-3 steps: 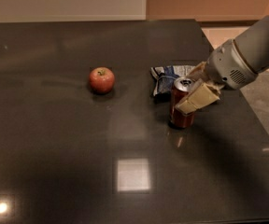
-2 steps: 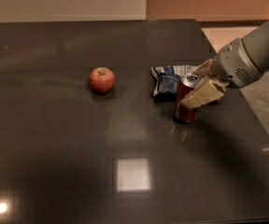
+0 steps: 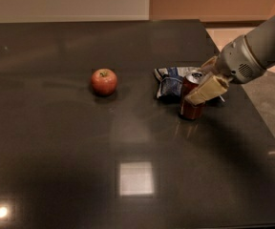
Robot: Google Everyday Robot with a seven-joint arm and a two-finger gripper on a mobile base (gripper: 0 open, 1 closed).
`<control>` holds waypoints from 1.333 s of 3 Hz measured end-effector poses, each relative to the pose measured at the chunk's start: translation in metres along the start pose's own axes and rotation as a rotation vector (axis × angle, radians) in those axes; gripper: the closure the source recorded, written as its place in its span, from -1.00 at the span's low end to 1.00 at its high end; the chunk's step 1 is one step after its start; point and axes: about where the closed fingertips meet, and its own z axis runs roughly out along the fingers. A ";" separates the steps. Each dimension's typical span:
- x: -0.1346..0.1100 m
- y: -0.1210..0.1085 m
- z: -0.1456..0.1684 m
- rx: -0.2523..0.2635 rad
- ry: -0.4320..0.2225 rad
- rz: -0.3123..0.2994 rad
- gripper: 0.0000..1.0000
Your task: Move coke can near blue chip bag
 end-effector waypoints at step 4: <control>0.001 -0.005 0.012 -0.033 -0.009 0.015 -1.00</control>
Offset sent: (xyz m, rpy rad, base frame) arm 0.0088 -0.0005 -0.0100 0.0374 0.0365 0.0002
